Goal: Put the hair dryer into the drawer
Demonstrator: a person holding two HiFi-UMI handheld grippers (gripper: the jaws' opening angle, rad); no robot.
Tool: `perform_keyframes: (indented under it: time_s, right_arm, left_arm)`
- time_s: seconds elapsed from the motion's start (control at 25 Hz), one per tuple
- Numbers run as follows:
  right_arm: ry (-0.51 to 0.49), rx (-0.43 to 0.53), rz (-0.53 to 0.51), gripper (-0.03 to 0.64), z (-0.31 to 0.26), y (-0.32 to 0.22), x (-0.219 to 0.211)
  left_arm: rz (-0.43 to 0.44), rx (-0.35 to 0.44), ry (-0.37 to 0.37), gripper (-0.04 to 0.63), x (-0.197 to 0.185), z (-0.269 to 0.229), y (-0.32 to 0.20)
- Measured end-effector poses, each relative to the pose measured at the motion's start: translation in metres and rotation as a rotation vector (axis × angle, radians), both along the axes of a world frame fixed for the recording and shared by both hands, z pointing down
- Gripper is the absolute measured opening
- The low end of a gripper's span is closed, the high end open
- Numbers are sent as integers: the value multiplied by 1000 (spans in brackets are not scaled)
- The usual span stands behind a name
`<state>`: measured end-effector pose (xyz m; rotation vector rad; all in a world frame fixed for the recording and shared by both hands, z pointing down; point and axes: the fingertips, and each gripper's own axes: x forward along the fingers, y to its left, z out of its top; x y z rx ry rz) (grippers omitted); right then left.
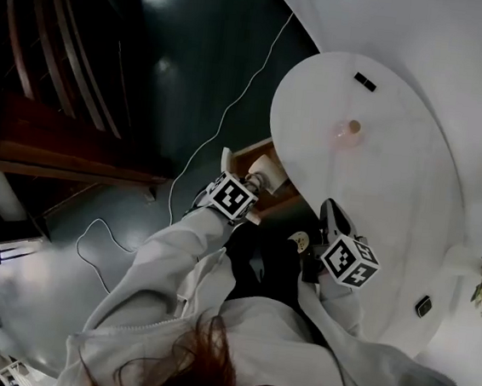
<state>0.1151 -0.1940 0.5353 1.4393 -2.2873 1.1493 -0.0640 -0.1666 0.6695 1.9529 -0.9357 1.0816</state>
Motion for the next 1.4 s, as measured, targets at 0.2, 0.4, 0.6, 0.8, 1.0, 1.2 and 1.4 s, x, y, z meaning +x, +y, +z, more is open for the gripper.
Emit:
perform_keyframes:
  time_s: [0.2, 0.4, 0.6, 0.8, 1.0, 1.2, 1.4]
  right_arm:
    - [0, -6, 25, 51, 1, 2, 14]
    - [-2, -13, 34, 51, 3, 6, 22]
    - [-1, -21, 45, 51, 4, 9, 29]
    - [8, -29, 58, 51, 7, 10, 38]
    - [17, -46, 64, 51, 9, 13, 42]
    - [34, -60, 57, 51, 15, 15, 45]
    - [49, -77, 55, 51, 20, 19, 47]
  left_arm:
    - [-78, -64, 70, 224, 17, 5, -17]
    - [-124, -77, 97, 216, 27, 10, -32]
    - [-202, -68, 150, 210, 34, 13, -46]
    - [-344, -53, 264, 209, 38, 17, -64]
    - [-437, -31, 340, 207, 39, 18, -80]
    - [-468, 18, 390, 206, 42, 25, -86]
    - [-479, 99, 434, 204, 52, 33, -91]
